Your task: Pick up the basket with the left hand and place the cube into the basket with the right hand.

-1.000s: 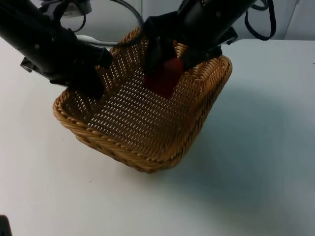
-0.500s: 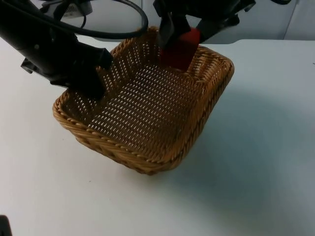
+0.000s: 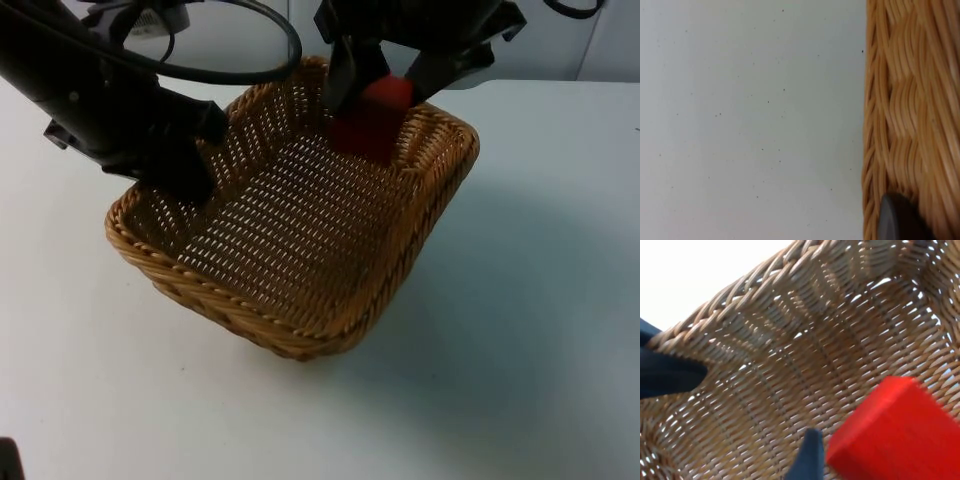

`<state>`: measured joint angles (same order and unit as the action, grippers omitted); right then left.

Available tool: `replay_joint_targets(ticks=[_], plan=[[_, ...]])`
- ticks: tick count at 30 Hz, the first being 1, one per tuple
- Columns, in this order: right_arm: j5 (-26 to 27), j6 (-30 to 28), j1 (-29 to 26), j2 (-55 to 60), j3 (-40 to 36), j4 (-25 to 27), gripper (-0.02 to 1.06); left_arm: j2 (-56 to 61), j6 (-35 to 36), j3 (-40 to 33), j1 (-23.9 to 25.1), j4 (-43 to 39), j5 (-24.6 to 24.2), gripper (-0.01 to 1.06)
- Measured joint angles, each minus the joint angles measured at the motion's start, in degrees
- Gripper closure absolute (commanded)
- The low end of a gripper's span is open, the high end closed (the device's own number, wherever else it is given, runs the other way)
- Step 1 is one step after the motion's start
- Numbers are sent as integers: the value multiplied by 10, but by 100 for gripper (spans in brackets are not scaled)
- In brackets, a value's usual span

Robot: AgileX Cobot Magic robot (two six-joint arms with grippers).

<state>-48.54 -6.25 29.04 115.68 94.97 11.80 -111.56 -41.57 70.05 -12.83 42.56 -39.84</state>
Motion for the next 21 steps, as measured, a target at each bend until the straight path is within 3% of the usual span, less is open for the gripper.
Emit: replay_joint_targets(ticks=[5, 13, 16, 17, 19, 20, 21], plan=[[-9, 3, 0, 0, 0, 1, 21, 0, -2, -1, 0, -4, 0, 105], [-9, 22, 0, -1, 7, -15, 29, 0, -2, -1, 0, -3, -5, 105], [-14, 29, 0, -6, 25, -43, 47, 0, -2, -1, 0, -3, -5, 105], [-27, 44, 0, -16, 45, -86, 47, 0, -2, -1, 0, -3, -6, 105], [-48, 62, 0, -34, 74, -154, 61, 0, -2, -1, 0, -3, -6, 105], [-48, 62, 0, -34, 74, -154, 71, 0, -2, -1, 0, -3, -6, 105], [-62, 75, 0, -47, 89, -195, 71, 0, -2, -1, 0, -3, -6, 105]])
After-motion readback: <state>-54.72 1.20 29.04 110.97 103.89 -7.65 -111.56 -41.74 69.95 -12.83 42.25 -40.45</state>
